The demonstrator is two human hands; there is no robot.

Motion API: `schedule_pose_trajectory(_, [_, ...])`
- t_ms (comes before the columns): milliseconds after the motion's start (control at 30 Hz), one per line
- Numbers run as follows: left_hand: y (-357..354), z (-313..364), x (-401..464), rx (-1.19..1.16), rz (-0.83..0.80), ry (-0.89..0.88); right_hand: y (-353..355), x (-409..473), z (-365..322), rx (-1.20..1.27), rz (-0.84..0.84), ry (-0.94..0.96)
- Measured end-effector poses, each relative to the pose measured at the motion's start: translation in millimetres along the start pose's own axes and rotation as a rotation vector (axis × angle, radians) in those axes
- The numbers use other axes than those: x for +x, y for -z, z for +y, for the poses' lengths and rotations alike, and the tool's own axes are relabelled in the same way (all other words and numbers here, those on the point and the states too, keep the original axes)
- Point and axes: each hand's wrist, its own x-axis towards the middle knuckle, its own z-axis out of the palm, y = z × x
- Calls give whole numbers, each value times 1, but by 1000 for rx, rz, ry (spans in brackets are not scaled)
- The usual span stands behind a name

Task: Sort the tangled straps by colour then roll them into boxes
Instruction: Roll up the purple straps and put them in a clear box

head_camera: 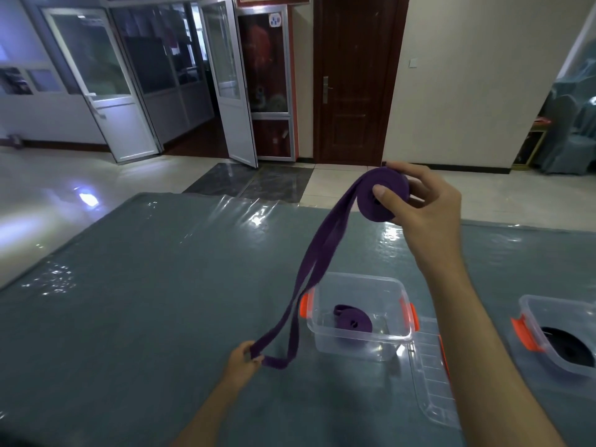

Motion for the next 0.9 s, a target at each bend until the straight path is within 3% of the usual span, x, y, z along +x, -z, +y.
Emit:
schedule_pose_trajectory(200, [14, 5, -4, 25, -165, 125, 0, 3, 0, 3, -3, -3])
schedule_pose_trajectory(333, [22, 4, 1, 412, 46, 22, 5, 2, 0, -2, 15, 4])
schedule_pose_trajectory(400, [22, 3, 1, 441, 128, -11, 6, 1, 0, -11, 21, 6])
schedule_pose_trajectory(467, [20, 2, 3, 315, 122, 12, 6, 1, 0, -14, 23, 5])
schedule_pose_trajectory(633, [20, 3, -1, -109, -143, 41, 4, -1, -2, -12, 19, 3])
schedule_pose_trajectory(767, [29, -1, -15, -152, -460, 90, 1, -1, -3, 1, 11, 0])
schedule_pose_trajectory(900, [31, 1, -17, -32, -485, 52, 2, 1, -1, -4, 11, -8])
